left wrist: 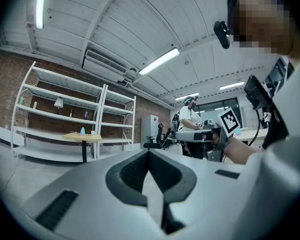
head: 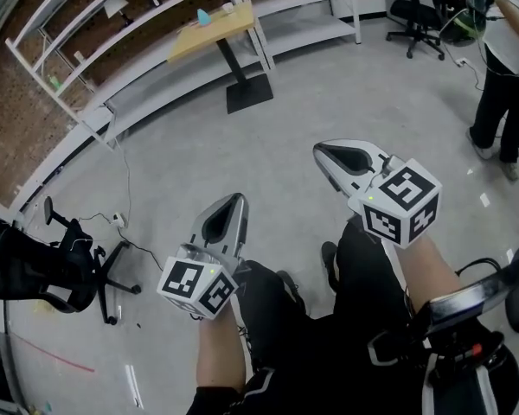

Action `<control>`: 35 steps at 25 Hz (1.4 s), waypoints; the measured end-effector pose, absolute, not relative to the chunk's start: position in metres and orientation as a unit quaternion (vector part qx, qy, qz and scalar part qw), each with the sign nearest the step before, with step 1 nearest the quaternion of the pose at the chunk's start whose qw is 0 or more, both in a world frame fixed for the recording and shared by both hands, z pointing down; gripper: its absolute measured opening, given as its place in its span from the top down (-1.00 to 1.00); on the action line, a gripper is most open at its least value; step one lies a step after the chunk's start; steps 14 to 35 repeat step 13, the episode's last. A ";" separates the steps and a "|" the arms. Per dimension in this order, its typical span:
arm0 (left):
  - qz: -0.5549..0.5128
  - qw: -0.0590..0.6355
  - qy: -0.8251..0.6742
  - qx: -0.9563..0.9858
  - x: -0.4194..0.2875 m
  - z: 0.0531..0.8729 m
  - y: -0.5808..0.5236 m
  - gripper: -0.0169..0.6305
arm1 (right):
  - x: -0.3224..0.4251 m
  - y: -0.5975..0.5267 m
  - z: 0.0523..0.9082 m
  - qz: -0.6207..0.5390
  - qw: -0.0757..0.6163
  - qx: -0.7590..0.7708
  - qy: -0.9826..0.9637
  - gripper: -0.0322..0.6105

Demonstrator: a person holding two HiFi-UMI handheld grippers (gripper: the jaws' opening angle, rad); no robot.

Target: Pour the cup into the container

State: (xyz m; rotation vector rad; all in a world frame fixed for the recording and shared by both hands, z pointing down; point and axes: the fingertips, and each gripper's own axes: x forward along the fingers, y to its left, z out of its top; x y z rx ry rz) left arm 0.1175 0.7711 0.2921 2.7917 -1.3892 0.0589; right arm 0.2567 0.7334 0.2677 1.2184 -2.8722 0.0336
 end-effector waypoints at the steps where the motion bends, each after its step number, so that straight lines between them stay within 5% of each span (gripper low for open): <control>1: 0.019 0.010 -0.445 0.895 0.116 0.291 0.772 0.95 | 0.256 0.734 0.266 0.009 0.011 0.390 -0.921 0.89; 35: 0.019 0.009 -0.445 0.895 0.111 0.292 0.768 0.95 | 0.250 0.729 0.267 0.003 0.019 0.390 -0.921 0.89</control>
